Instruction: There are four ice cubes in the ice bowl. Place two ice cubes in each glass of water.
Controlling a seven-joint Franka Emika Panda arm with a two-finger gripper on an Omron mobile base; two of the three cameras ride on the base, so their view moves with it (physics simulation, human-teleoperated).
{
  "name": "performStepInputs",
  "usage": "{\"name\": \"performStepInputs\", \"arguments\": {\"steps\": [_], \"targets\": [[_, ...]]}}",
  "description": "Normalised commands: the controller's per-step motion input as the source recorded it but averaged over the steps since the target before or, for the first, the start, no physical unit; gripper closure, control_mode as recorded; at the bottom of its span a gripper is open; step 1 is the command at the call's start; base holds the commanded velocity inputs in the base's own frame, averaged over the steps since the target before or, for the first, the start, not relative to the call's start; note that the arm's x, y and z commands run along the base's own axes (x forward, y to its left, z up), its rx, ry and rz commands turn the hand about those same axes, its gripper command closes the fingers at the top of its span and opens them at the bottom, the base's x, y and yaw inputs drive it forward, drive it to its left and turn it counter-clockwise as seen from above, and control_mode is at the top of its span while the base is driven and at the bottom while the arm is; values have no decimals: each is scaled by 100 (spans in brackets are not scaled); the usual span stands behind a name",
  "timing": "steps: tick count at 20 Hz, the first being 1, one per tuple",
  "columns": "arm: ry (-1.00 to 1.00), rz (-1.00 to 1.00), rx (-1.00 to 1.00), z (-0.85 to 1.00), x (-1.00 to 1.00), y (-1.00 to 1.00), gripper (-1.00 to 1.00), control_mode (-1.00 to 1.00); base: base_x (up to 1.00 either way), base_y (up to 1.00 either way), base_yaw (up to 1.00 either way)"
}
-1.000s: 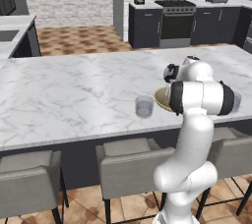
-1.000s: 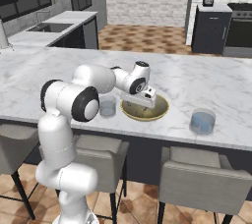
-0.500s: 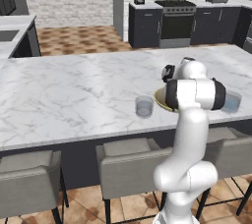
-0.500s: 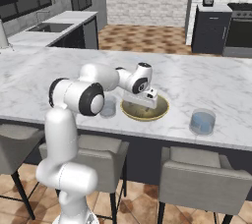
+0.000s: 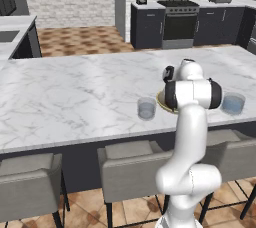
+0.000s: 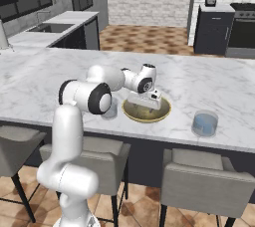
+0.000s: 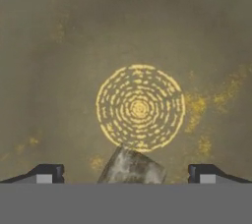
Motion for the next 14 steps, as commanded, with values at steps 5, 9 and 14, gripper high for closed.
{"name": "performStepInputs", "arguments": {"steps": [5, 9, 14], "targets": [[1, 0, 0, -15, 14, -18, -100, -100, 0, 0, 0], [0, 0, 0, -19, 2, -9, -100, -100, 0, 0, 0], [0, 0, 0, -30, 0, 0, -100, -100, 0, 0, 0]]}}
